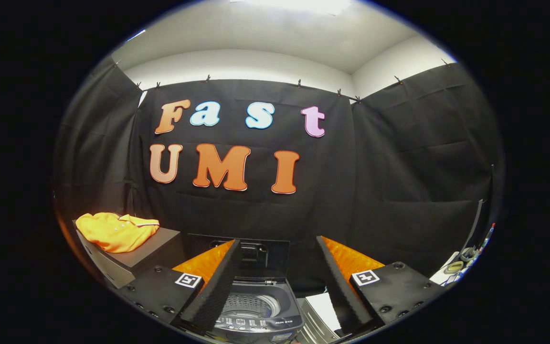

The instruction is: Put the clothes into the washing machine and then close the washing machine lid.

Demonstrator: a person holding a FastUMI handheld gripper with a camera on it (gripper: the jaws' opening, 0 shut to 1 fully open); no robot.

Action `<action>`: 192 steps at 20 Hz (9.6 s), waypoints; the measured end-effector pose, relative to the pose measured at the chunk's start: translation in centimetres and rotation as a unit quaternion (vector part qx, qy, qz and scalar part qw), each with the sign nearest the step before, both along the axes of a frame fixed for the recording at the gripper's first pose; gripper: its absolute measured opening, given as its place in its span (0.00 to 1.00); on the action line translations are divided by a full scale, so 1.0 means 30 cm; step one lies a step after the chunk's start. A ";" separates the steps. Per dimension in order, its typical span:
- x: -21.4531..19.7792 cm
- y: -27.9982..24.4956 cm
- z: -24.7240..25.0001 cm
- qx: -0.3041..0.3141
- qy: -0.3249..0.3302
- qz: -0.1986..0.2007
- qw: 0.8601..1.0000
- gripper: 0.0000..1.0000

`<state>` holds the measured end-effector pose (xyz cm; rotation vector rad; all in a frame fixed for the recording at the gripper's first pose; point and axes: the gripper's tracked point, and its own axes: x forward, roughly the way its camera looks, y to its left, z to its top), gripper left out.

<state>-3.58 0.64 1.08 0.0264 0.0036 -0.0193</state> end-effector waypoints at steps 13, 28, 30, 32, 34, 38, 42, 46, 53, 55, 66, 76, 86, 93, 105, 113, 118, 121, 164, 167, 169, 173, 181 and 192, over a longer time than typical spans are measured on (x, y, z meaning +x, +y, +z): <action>-0.274 0.092 0.041 0.001 0.023 -0.023 0.999 0.99; -0.020 0.934 0.386 0.065 -0.010 0.158 0.985 0.98; 0.061 1.080 0.403 0.064 -0.002 0.183 0.981 0.98; 0.132 1.211 0.395 0.062 0.014 0.202 0.977 0.99; 0.192 1.339 0.360 0.055 0.035 0.220 0.973 0.99; 0.324 1.541 0.239 0.043 0.092 0.241 0.965 0.99; 0.427 1.650 0.067 0.038 0.164 0.232 0.958 0.99; 0.491 1.702 -0.131 0.026 0.246 0.214 0.945 0.99; 0.510 1.717 -0.309 0.065 0.328 0.202 0.920 1.00; 0.503 1.729 -0.310 0.043 0.326 0.222 0.918 1.00; 0.483 1.792 -0.296 0.056 0.365 0.315 0.874 0.26; 0.467 1.778 -0.131 0.206 0.203 0.361 0.887 0.08; 0.351 1.636 0.237 0.227 0.071 0.400 0.885 0.07; 0.361 1.345 0.381 0.217 0.018 0.386 0.897 0.07; 0.524 0.609 0.390 0.201 -0.028 0.290 0.935 0.07; 0.630 0.260 -0.034 0.163 0.070 0.239 0.955 0.07; 0.675 0.224 -0.273 0.153 0.131 0.259 0.945 0.08; 0.691 0.253 -0.434 0.158 0.174 0.264 0.935 0.08; 0.761 0.490 -1.625 0.048 0.579 0.100 0.807 0.08; 0.760 0.492 -1.629 0.047 0.579 0.101 0.808 0.08; 0.756 0.497 -1.628 0.045 0.583 0.112 0.803 0.10; 0.739 0.476 -1.634 0.020 0.592 0.111 0.798 0.32; 0.710 0.477 -1.631 0.038 0.594 0.111 0.796 0.99; 0.734 0.451 -1.385 0.035 0.468 0.111 0.876 0.99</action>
